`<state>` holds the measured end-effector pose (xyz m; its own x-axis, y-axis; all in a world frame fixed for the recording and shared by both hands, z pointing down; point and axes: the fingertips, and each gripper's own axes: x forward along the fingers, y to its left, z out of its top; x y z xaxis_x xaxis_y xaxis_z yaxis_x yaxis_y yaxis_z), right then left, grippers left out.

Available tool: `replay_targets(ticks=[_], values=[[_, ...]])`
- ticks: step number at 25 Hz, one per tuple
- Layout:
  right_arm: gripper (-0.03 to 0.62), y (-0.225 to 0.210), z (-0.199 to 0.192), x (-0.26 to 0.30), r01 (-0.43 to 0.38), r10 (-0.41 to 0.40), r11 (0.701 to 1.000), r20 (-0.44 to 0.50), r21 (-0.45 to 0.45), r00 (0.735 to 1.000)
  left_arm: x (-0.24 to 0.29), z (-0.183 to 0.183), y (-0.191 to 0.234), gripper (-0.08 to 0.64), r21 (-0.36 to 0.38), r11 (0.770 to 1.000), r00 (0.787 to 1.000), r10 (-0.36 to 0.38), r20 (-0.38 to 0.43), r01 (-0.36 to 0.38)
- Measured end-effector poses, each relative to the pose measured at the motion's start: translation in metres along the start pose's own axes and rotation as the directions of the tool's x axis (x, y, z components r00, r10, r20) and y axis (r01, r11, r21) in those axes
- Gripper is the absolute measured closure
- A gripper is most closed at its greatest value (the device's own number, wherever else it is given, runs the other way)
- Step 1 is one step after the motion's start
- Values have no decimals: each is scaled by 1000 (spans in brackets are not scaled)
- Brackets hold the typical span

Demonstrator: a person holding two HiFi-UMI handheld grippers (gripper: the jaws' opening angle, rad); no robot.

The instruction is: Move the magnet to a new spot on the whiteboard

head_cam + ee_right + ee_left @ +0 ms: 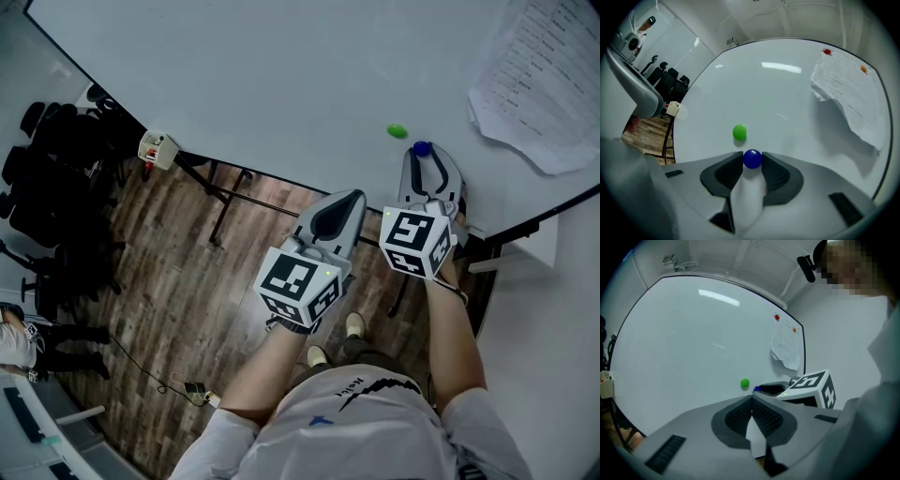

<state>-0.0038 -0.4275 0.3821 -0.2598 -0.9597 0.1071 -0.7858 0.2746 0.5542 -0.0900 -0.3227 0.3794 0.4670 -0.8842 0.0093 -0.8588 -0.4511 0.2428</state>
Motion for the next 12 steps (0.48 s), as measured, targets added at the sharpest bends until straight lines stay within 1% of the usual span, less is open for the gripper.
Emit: replay_targets(ticks=[5,12], values=[[462,1,-1,1,32,-33,999,-24,-19,999,-4,0,2,549,-7,1000,1000,3,1,-3],[462,1,-3,2,70,-73,993,-25,-99,997,-11,-1,11,549,-18,1000,1000,15,2,-15]])
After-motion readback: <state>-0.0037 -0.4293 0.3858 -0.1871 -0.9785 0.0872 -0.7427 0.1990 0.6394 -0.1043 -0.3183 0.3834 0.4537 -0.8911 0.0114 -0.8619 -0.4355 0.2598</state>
